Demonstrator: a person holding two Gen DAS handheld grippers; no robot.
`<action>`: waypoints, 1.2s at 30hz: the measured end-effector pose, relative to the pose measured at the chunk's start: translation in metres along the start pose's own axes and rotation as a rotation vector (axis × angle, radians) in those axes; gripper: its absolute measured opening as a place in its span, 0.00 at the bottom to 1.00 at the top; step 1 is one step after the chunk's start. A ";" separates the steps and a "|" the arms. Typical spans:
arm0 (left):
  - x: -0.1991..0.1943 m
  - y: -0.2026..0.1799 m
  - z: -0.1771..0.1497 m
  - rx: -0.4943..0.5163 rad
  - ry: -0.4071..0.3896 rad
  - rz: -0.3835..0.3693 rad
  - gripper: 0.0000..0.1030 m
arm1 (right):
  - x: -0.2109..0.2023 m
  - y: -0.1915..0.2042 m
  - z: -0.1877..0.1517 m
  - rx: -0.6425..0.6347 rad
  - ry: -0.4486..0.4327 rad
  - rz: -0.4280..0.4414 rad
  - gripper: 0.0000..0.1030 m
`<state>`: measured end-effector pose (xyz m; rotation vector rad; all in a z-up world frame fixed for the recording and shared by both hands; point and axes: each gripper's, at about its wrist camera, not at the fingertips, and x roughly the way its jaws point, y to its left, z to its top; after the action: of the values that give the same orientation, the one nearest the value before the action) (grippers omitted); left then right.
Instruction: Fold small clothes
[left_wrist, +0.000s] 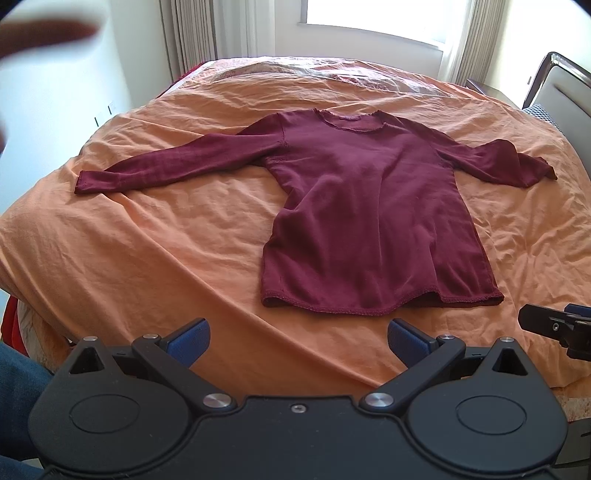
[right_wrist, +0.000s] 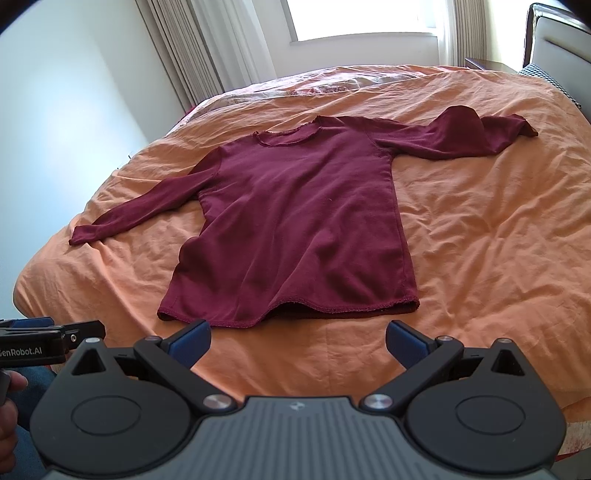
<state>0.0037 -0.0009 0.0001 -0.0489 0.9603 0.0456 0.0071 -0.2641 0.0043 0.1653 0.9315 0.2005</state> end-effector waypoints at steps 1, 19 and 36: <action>0.000 0.000 0.000 -0.001 0.000 0.000 0.99 | 0.000 0.000 0.000 0.000 0.001 0.000 1.00; 0.000 0.000 0.000 0.002 -0.001 0.001 0.99 | 0.001 0.000 0.001 0.003 0.002 -0.001 1.00; 0.001 0.000 0.001 0.002 0.003 0.001 0.99 | 0.002 -0.001 0.002 0.008 0.006 -0.006 1.00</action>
<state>0.0051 -0.0012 -0.0003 -0.0469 0.9629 0.0458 0.0095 -0.2646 0.0037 0.1692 0.9384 0.1915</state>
